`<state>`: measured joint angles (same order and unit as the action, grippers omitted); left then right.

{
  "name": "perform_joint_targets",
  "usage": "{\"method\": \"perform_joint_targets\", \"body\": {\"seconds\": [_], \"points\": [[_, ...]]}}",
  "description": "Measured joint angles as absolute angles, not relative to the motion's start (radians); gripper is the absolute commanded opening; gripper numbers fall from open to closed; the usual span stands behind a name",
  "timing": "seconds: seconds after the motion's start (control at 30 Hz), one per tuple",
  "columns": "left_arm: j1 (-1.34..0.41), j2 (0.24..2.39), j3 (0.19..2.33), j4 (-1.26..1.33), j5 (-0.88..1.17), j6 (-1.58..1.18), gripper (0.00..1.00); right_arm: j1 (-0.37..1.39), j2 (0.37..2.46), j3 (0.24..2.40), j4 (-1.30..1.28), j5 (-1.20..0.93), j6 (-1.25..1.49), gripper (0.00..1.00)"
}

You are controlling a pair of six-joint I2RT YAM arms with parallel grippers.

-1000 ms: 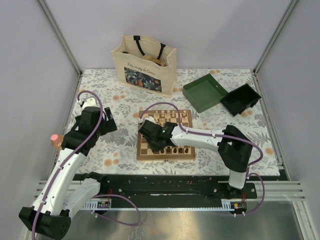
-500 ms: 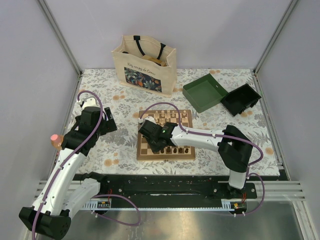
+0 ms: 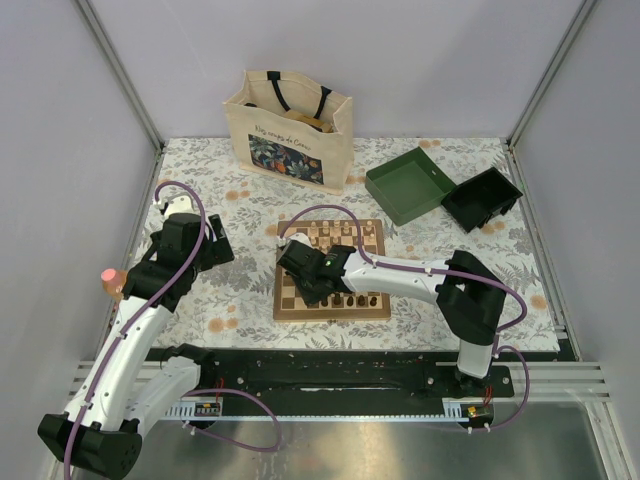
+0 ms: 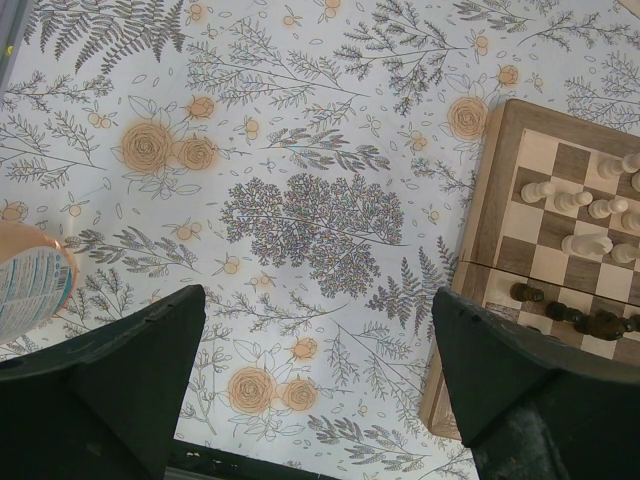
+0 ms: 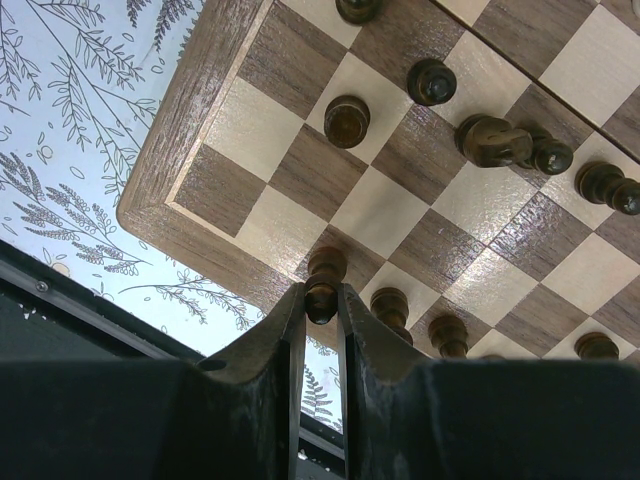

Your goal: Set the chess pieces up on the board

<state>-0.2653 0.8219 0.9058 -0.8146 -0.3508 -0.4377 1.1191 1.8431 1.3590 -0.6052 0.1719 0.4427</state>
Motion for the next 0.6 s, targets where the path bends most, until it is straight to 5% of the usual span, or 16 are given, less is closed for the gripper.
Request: {"method": "perform_joint_targets", "body": {"seconds": [0.6], "points": [[-0.265,0.822,0.906,-0.815,-0.349,-0.438,0.99,1.119,1.837,1.351,-0.598,0.172,0.440,0.22]]}}
